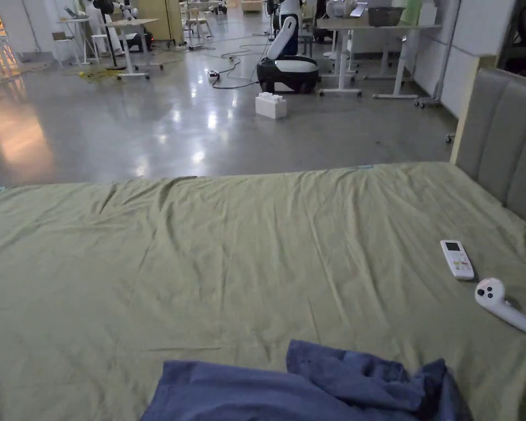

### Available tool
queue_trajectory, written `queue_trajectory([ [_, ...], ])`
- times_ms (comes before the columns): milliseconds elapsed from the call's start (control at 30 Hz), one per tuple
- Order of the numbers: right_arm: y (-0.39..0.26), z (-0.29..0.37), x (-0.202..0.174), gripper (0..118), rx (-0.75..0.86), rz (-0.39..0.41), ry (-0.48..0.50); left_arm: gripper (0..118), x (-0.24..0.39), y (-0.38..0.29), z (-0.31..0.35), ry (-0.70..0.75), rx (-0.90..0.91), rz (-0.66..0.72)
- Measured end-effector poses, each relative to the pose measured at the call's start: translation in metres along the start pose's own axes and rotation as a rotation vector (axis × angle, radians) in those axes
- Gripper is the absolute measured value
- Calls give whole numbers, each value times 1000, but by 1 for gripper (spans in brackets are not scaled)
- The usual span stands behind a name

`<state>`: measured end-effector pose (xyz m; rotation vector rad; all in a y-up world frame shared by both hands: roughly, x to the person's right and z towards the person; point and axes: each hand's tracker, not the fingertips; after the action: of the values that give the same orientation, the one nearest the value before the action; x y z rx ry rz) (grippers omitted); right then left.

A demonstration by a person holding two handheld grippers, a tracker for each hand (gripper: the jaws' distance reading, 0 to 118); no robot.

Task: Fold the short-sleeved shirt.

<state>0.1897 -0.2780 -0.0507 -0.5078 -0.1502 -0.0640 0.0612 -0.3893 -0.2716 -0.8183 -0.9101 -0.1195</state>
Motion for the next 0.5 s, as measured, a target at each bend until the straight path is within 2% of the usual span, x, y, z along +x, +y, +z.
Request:
queue_trajectory([
  [33,1,-1,-3,1,-16,53,-18,7,2,-7,-4,34,-22,-10],
  [67,0,-2,-6,1,-13,88,-16,24,0,-10,-2,38,-22,-13],
  [100,0,-3,-8,1,0,103,4,47,-12,-11,12,21,2,-3],
  [133,3,-5,-11,1,11,92,35,67,-19,-10,25,13,32,20],
  [167,7,-7,-14,1,20,71,73,78,-22,-7,38,15,50,38],
  [300,31,-21,-36,1,97,9,187,78,-62,7,170,184,300,129],
  [367,48,-25,-51,1,149,32,235,78,-73,5,246,312,425,128],
  [500,83,-25,-76,1,239,95,337,85,-73,-22,371,392,656,243],
])
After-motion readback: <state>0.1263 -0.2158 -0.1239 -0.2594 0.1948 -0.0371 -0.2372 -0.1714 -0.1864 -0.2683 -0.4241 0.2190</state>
